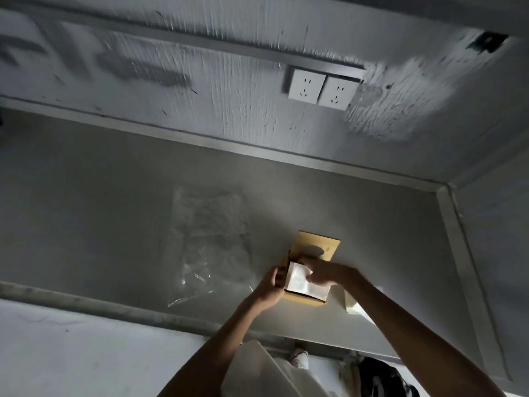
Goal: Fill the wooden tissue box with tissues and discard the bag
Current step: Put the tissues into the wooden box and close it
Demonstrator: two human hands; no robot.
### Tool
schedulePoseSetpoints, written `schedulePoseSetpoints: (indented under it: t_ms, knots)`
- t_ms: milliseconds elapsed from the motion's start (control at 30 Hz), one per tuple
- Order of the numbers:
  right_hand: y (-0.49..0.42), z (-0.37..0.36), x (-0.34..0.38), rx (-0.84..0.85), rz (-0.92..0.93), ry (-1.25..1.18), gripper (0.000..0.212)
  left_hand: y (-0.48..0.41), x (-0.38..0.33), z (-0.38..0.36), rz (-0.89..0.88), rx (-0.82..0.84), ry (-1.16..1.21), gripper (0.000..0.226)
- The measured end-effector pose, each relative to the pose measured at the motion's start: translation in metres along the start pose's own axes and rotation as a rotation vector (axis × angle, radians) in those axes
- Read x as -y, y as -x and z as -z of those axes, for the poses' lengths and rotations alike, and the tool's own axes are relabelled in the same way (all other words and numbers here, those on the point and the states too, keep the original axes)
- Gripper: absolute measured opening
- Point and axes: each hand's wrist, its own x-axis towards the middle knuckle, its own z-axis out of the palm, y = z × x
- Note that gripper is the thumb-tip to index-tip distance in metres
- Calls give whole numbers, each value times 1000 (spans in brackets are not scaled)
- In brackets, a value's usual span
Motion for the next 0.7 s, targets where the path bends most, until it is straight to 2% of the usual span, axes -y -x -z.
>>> schedulePoseSetpoints:
  t_ms: [300,433,533,700]
  knots:
    - [-8,6,9,108,-98,35,40,0,-2,5,-21,-4,-164,35]
    - [-10,8,17,155,-107,89,38,0,-2,2,-31,-22,-222,40]
    - [-12,8,22,140,-119,119,37,-7,11,-1,-17,-14,-269,54]
    - [-11,1,23,146,-175,57,29,-15,21,0,7,3,-271,62]
